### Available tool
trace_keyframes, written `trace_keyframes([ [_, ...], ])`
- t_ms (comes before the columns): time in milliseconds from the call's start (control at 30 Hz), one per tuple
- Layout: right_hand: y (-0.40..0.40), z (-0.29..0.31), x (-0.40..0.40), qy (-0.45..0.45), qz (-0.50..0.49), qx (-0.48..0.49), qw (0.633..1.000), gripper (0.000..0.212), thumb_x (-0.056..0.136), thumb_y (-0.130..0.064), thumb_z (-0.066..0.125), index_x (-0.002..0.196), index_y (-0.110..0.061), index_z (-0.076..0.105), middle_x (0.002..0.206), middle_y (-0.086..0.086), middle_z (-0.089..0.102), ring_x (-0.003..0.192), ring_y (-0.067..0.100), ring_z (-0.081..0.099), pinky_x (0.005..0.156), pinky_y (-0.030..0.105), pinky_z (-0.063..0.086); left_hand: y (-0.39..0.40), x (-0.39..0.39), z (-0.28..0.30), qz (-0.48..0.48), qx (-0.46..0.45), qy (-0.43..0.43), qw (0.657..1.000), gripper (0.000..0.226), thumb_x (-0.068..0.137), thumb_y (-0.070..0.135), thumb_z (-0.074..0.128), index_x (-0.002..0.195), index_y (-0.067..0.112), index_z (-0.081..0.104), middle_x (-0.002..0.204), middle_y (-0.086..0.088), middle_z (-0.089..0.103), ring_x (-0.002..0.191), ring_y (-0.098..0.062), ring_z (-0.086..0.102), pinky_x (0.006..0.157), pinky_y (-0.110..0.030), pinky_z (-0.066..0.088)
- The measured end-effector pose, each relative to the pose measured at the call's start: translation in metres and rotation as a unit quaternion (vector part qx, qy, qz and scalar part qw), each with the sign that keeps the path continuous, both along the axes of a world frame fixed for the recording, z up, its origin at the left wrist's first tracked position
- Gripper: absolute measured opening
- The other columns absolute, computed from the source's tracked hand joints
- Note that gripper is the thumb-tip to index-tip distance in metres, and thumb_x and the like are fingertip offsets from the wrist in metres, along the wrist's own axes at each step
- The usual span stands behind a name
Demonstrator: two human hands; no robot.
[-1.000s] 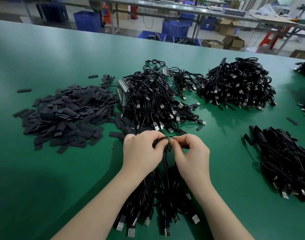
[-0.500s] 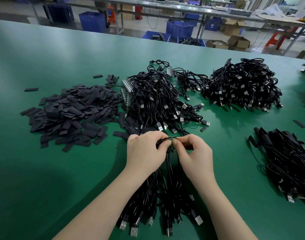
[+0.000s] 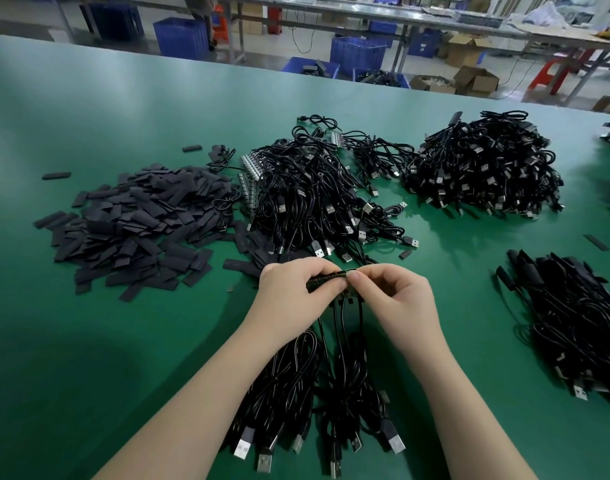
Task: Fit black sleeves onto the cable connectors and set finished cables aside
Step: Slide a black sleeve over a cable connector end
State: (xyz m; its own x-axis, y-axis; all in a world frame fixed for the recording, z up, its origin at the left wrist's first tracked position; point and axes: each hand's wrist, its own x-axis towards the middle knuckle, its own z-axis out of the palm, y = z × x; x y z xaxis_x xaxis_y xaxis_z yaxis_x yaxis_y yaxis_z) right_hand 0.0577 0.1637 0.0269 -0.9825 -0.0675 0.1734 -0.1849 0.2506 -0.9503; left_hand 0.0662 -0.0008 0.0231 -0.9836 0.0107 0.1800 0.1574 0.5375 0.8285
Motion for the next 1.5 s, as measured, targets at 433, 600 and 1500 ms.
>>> trace_keyframes([
  [433, 0.008, 0.001, -0.007, -0.014, 0.102, -0.075, 0.992, 0.016, 0.085, -0.024, 0.070, 0.069, -0.028, 0.071, 0.065, -0.006, 0.059, 0.063, 0.008, 0.049, 0.061, 0.018, 0.042, -0.002, -0.003, 0.007, -0.056, 0.059, 0.008, 0.997, 0.007, 0.088, 0.023, 0.071, 0.086, 0.029, 0.074, 0.082, 0.013, 0.072, 0.087, -0.004, 0.066, 0.095, -0.043, 0.048],
  [600, 0.007, 0.001, -0.009, -0.098, 0.121, -0.190, 0.969, 0.013, 0.083, -0.024, 0.068, 0.070, -0.023, 0.072, 0.066, 0.003, 0.059, 0.063, 0.016, 0.052, 0.064, 0.024, 0.044, -0.003, -0.003, 0.006, -0.078, 0.071, -0.001, 0.994, 0.013, 0.086, 0.020, 0.072, 0.082, 0.033, 0.072, 0.082, 0.019, 0.071, 0.084, 0.002, 0.065, 0.087, -0.022, 0.048],
  [1500, -0.035, 0.103, 0.011, 0.352, -0.112, -0.062, 0.927, 0.015, 0.098, -0.016, 0.060, 0.091, -0.030, 0.059, 0.077, -0.007, 0.059, 0.057, 0.022, 0.055, 0.052, 0.030, 0.043, -0.008, 0.005, 0.006, 0.091, -0.031, 0.217, 0.971, 0.028, 0.096, 0.038, 0.048, 0.113, 0.021, 0.064, 0.103, 0.017, 0.060, 0.095, -0.002, 0.059, 0.092, -0.051, 0.046],
])
